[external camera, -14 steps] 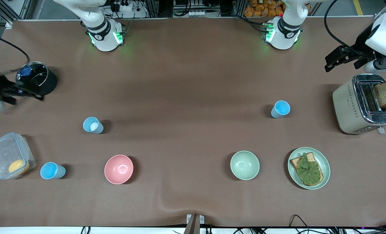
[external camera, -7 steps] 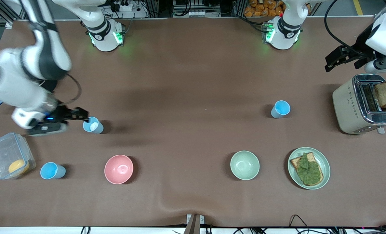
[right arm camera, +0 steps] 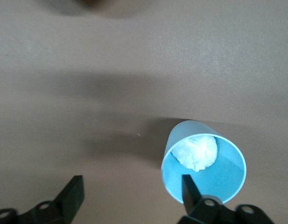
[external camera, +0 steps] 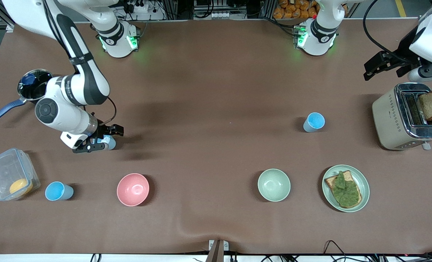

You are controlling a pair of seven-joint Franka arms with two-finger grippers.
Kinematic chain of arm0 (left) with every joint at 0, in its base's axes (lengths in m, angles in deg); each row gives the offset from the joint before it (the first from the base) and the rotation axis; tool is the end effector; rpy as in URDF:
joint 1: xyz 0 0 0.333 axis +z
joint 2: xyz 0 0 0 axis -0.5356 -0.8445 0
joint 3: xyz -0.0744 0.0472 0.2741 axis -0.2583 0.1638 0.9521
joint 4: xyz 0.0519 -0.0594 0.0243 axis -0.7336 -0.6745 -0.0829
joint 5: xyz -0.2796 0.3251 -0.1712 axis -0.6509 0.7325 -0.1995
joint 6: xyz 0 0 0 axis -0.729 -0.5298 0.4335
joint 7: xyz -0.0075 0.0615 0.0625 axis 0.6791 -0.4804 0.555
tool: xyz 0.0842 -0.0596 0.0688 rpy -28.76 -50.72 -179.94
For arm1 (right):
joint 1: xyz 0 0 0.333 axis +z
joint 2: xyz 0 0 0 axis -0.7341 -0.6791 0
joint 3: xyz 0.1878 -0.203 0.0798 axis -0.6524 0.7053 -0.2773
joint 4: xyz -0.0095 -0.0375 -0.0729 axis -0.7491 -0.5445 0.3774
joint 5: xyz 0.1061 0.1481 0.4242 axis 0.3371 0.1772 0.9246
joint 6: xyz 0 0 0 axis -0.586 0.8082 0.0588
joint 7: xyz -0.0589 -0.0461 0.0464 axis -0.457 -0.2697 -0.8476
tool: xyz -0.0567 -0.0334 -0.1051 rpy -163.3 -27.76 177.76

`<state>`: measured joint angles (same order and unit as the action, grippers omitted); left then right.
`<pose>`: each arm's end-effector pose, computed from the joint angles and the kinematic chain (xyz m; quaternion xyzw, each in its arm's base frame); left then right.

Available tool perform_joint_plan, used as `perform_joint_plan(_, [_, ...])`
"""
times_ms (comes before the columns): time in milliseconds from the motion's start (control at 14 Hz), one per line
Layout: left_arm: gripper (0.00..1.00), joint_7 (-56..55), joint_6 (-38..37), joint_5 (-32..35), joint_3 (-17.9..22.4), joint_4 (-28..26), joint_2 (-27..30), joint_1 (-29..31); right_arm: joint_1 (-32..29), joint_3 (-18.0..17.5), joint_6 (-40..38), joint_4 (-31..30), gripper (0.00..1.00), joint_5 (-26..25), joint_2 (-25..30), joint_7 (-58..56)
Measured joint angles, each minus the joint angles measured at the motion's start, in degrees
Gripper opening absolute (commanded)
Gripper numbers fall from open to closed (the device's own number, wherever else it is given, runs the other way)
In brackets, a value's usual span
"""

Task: Stack blue cups with both arms
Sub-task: 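Grasp the blue cup with the right gripper and carry it toward the table middle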

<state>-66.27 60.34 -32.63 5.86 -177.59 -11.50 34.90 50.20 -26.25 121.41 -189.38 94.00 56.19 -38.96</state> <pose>0.5792 -0.0830 0.6080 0.9985 0.0523 -0.0131 0.0016 0.6028 0.0687 0.1691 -0.9960 -0.0549 0.0574 0.0398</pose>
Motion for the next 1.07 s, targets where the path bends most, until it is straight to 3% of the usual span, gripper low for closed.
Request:
perform_joint_plan(71, [1.00, 0.00, 0.00, 0.00, 0.00, 0.00, 0.00, 0.00, -0.01, 0.31, 0.83, -0.01, 0.56, -0.19, -0.91, 0.00])
perform_joint_plan(286, [1.00, 0.00, 0.00, 0.00, 0.00, 0.00, 0.00, 0.00, -0.02, 0.69, 3.09, -0.01, 0.37, -0.66, -3.80, 0.00])
perform_joint_plan(429, [1.00, 0.00, -0.01, 0.00, 0.00, 0.00, 0.00, 0.00, -0.09, 0.83, 4.44, 0.02, 0.00, -0.72, -5.02, 0.00])
perform_joint_plan(643, [1.00, 0.00, -0.01, 0.00, 0.00, 0.00, 0.00, 0.00, -0.07, 0.88, -0.04, 2.32, 0.00, -0.77, -4.64, 0.31])
perform_joint_plan(929, [1.00, 0.00, -0.01, 0.00, 0.00, 0.01, 0.00, 0.00, 3.55, 0.10, -21.62, 15.65, 0.00, -0.79, -1.29, 8.55])
perform_joint_plan(1071, [1.00, 0.00, -0.01, 0.00, -0.01, 0.01, 0.00, 0.00, 8.76, -0.26, -26.39, 21.10, 0.00, -0.75, -0.56, 17.15])
